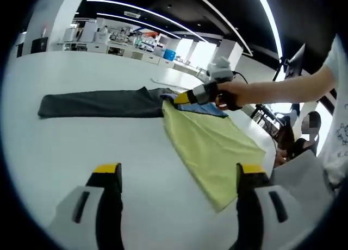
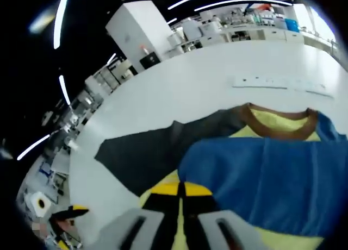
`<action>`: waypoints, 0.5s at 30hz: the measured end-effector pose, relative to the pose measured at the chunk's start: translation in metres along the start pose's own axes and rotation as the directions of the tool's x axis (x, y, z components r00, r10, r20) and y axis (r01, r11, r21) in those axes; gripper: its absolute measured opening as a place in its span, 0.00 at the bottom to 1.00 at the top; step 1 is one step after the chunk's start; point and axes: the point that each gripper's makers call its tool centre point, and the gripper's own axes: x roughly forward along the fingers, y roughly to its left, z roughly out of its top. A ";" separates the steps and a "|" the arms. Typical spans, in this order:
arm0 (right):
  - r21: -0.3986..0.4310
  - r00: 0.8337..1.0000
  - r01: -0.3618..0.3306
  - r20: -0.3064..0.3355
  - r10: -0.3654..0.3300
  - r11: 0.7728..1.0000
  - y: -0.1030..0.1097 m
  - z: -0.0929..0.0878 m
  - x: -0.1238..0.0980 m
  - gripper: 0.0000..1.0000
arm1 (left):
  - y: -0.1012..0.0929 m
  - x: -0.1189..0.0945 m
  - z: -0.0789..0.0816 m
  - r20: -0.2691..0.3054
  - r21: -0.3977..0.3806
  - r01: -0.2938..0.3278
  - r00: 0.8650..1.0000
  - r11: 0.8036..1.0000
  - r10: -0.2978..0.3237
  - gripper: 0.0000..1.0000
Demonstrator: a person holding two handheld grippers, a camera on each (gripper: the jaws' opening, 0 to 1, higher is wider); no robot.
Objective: Fold the garment on the visible template until the final outline fits inside the template.
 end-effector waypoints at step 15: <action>-0.210 0.999 -0.032 0.018 0.037 0.977 0.017 -0.001 -0.013 0.17 | -0.004 0.002 0.003 -0.005 0.007 0.008 1.000 1.000 -0.008 0.83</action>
